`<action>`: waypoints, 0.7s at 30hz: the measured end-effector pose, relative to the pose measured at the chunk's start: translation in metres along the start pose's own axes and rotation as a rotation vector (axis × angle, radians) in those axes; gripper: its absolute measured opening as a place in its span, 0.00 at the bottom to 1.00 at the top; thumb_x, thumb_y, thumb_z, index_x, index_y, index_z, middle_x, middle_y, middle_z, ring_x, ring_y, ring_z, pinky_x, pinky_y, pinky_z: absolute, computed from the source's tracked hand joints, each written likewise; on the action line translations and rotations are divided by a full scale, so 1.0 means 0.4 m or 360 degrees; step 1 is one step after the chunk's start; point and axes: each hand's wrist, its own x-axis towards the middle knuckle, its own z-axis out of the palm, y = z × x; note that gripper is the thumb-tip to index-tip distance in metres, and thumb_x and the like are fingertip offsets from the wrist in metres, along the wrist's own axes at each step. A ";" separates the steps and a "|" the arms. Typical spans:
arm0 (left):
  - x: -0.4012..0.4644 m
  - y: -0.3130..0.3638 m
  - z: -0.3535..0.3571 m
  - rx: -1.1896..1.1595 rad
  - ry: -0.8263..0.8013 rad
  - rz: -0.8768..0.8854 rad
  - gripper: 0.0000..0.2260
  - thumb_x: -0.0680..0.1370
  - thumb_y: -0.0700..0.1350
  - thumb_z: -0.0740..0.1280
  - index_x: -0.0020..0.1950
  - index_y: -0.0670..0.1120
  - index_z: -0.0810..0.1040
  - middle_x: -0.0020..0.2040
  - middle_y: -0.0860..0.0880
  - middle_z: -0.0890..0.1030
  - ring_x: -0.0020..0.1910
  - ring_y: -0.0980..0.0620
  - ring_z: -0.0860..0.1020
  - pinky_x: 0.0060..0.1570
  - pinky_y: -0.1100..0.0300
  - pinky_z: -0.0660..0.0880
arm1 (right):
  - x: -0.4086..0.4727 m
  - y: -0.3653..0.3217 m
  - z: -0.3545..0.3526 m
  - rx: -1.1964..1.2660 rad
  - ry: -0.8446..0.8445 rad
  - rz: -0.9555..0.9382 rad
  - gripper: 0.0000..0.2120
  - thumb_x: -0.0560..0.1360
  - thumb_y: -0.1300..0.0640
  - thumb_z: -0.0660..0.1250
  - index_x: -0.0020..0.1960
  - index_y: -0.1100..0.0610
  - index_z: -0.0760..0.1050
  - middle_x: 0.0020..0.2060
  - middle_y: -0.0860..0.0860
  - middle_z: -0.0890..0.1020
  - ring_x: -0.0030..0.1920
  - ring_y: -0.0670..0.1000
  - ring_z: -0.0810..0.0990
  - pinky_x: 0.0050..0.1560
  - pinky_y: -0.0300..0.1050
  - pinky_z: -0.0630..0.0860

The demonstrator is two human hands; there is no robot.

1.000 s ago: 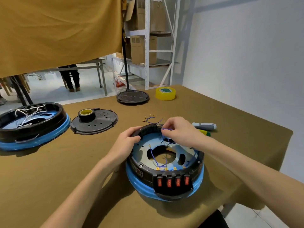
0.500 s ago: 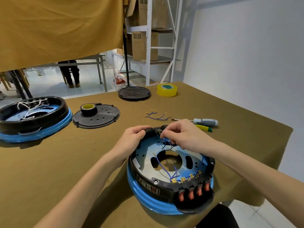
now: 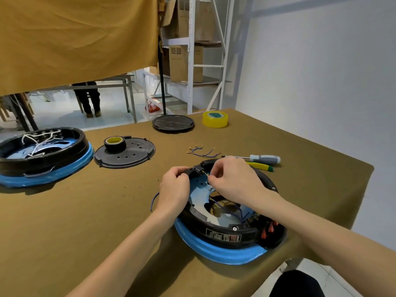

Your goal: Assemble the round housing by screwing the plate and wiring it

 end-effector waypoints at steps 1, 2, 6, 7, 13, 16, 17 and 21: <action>0.002 0.000 -0.002 0.0021 -0.0014 0.0015 0.12 0.82 0.39 0.58 0.56 0.53 0.78 0.53 0.52 0.80 0.52 0.53 0.78 0.46 0.55 0.76 | 0.002 -0.001 0.001 0.0047 -0.0027 -0.0004 0.08 0.75 0.54 0.70 0.38 0.49 0.81 0.32 0.45 0.82 0.33 0.44 0.79 0.32 0.38 0.73; 0.002 0.000 -0.003 0.0046 -0.0024 0.0032 0.12 0.82 0.39 0.59 0.56 0.53 0.77 0.53 0.52 0.80 0.52 0.53 0.78 0.46 0.56 0.76 | 0.004 -0.001 0.003 0.0114 -0.0077 0.0003 0.09 0.76 0.55 0.70 0.38 0.51 0.83 0.30 0.46 0.82 0.29 0.43 0.77 0.29 0.34 0.70; 0.003 -0.002 -0.003 0.0110 -0.0026 0.0089 0.12 0.82 0.39 0.58 0.57 0.53 0.76 0.52 0.57 0.78 0.53 0.58 0.76 0.45 0.60 0.72 | 0.005 0.000 0.014 0.0116 -0.0109 0.0018 0.10 0.79 0.56 0.69 0.42 0.56 0.85 0.28 0.50 0.81 0.25 0.44 0.72 0.25 0.31 0.63; 0.002 -0.001 -0.003 0.0111 -0.0024 0.0092 0.12 0.82 0.39 0.58 0.57 0.53 0.76 0.52 0.57 0.78 0.53 0.58 0.76 0.45 0.60 0.73 | 0.004 -0.001 0.015 0.0097 -0.0087 0.0012 0.11 0.80 0.55 0.68 0.42 0.56 0.85 0.28 0.49 0.81 0.25 0.44 0.72 0.26 0.31 0.63; 0.000 0.002 -0.001 0.0123 -0.0020 0.0084 0.11 0.82 0.39 0.58 0.59 0.52 0.76 0.55 0.50 0.79 0.55 0.51 0.77 0.55 0.52 0.77 | 0.001 -0.017 0.017 -0.0016 -0.0108 -0.0016 0.12 0.82 0.55 0.64 0.46 0.58 0.83 0.36 0.53 0.85 0.37 0.54 0.83 0.43 0.52 0.83; -0.002 0.002 -0.002 0.0135 -0.0023 0.0092 0.11 0.83 0.39 0.58 0.59 0.52 0.76 0.56 0.50 0.79 0.56 0.51 0.77 0.55 0.53 0.76 | 0.000 -0.027 0.021 -0.0164 -0.0115 -0.0018 0.12 0.83 0.53 0.63 0.49 0.56 0.82 0.39 0.52 0.85 0.41 0.54 0.83 0.45 0.51 0.82; -0.002 0.002 -0.003 0.0134 -0.0029 0.0094 0.11 0.83 0.39 0.58 0.59 0.52 0.76 0.56 0.50 0.80 0.55 0.51 0.77 0.54 0.53 0.76 | 0.000 -0.029 0.021 -0.0199 -0.0111 -0.0023 0.11 0.83 0.52 0.62 0.50 0.54 0.82 0.40 0.51 0.84 0.42 0.53 0.82 0.44 0.49 0.80; -0.010 0.008 -0.010 0.0220 -0.0091 0.0162 0.11 0.83 0.40 0.58 0.60 0.52 0.75 0.58 0.49 0.79 0.52 0.56 0.77 0.46 0.59 0.74 | 0.001 -0.022 0.009 -0.0027 -0.0230 -0.0022 0.11 0.84 0.52 0.61 0.48 0.52 0.80 0.35 0.49 0.82 0.34 0.49 0.78 0.36 0.45 0.72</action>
